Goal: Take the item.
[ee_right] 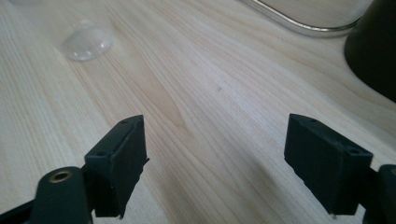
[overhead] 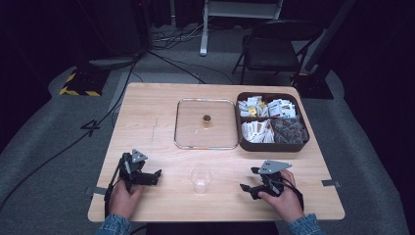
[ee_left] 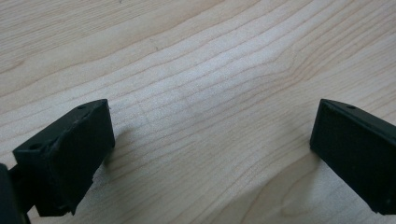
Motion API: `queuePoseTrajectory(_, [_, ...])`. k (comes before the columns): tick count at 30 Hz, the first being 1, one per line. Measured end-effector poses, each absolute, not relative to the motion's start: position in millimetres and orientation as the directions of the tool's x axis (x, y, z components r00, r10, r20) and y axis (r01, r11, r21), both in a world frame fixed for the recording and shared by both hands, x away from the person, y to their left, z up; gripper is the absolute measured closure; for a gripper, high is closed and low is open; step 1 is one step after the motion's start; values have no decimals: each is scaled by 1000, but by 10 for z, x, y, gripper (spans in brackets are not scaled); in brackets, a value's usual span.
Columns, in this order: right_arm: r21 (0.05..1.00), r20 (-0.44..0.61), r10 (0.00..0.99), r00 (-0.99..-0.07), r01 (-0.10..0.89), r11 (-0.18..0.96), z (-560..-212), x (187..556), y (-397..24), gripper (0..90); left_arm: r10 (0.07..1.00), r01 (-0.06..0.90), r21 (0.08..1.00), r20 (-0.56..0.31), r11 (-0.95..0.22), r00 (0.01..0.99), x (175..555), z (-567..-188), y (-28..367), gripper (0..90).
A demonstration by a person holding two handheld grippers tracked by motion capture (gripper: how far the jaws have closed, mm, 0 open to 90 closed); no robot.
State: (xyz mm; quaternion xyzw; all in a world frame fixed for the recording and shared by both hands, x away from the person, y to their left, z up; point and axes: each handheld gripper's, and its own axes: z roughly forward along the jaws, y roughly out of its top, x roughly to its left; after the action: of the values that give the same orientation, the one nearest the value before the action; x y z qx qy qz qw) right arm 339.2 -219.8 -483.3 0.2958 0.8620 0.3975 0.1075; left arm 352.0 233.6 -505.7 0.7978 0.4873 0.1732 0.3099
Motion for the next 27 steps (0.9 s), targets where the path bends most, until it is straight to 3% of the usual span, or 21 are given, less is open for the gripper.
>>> queuePoseTrajectory(27, [818,60,646,-761,408,405,-4138,3673,-2500,245,889,670,665,-23,-328,458,3532,-5058,2325,5])
